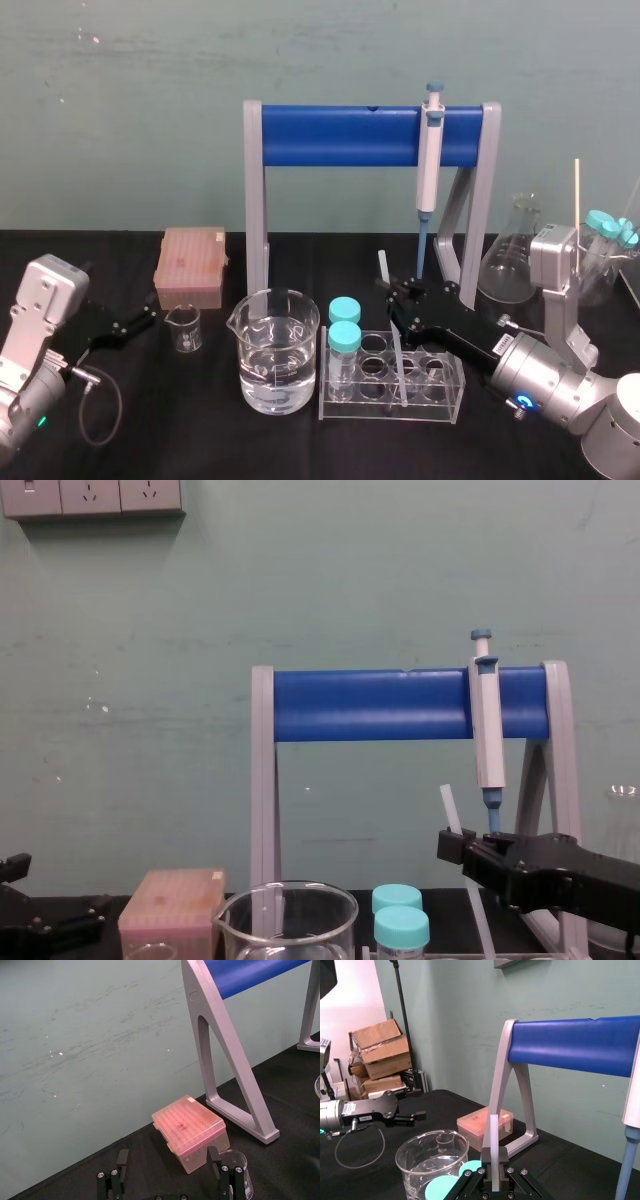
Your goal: Pick up the stirring rod with one hand, then place it down.
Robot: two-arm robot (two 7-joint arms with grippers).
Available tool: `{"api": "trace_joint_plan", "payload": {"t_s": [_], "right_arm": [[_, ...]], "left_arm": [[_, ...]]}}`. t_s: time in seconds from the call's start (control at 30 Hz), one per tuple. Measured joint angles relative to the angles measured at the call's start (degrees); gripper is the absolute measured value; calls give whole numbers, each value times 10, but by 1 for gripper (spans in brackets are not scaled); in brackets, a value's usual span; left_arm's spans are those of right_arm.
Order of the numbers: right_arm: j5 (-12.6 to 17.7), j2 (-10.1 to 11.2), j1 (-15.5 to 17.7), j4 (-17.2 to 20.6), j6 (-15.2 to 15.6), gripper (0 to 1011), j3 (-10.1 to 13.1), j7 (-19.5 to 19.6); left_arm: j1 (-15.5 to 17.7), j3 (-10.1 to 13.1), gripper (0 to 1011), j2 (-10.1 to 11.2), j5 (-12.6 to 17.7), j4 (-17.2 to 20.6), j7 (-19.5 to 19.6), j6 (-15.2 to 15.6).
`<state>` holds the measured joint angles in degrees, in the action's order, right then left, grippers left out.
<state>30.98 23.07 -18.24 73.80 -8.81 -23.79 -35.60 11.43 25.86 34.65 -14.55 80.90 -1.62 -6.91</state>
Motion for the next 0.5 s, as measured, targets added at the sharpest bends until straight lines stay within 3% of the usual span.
{"api": "trace_joint_plan", "payload": {"t_s": [0.5], "right_arm": [[2,0,0,0,0,520,1,-1]], "left_arm": [[0,0,1000,0,0,0,0,0]]}}
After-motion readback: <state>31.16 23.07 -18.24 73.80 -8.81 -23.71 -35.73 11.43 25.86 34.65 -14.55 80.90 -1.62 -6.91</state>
